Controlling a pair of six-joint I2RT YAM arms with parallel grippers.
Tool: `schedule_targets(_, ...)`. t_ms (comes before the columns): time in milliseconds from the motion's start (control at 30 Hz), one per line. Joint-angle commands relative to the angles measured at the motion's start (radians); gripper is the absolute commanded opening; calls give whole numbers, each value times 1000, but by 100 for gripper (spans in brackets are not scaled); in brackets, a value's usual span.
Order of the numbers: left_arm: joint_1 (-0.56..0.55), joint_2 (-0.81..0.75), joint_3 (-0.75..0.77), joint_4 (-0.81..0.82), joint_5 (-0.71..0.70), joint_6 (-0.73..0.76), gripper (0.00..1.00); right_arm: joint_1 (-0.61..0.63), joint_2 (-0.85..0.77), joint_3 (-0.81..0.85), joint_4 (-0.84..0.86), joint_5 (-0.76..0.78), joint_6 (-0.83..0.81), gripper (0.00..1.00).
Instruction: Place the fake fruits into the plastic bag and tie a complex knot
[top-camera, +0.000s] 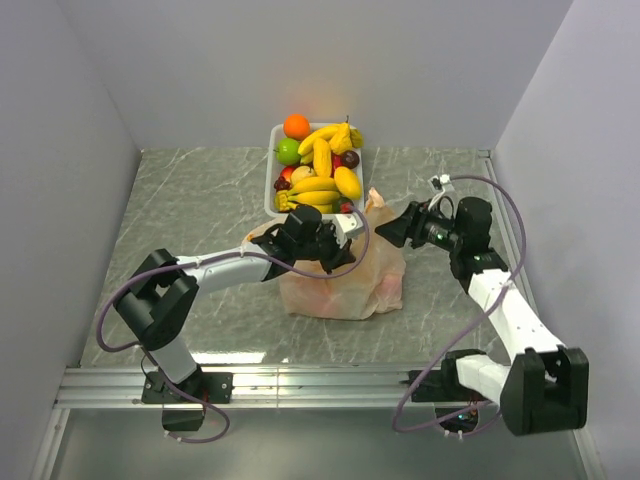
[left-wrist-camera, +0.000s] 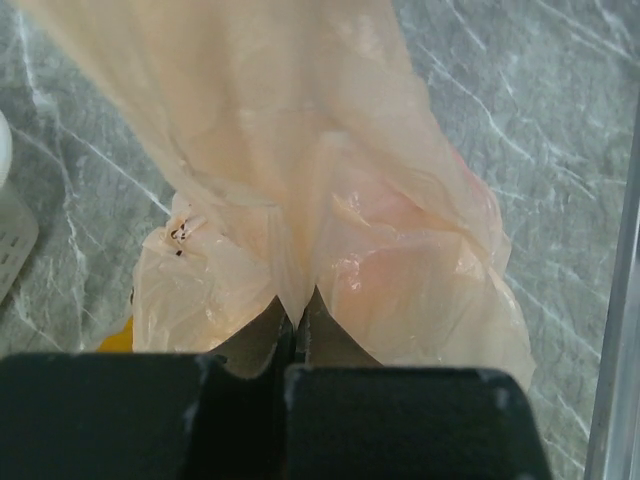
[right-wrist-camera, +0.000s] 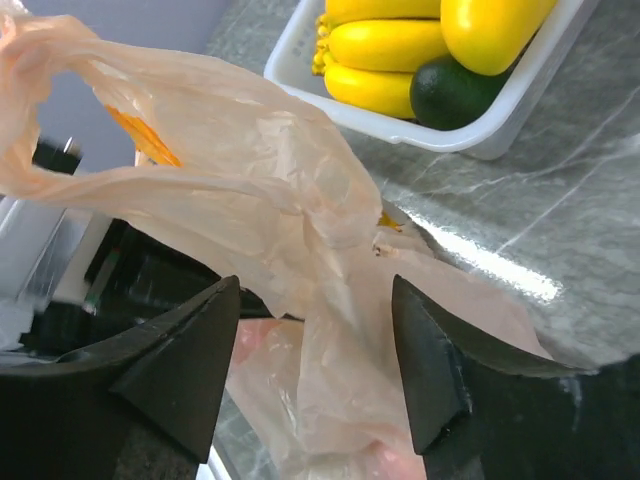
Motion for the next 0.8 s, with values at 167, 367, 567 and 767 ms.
schedule_targets(167,11,1,55,27,26,-63,0,32,-106,-83,56,100,-39,93)
schedule_targets(367,-11,7,65,29,12,-41,0,119,-2,-28,39,258,18,95)
schedule_targets(567,-40,20,81,36,-7,-7,0,196,54,-19,90,350,93,96)
schedule_targets(767,-55,23,78,49,-15,8,1,237,123,-11,82,436,127,76)
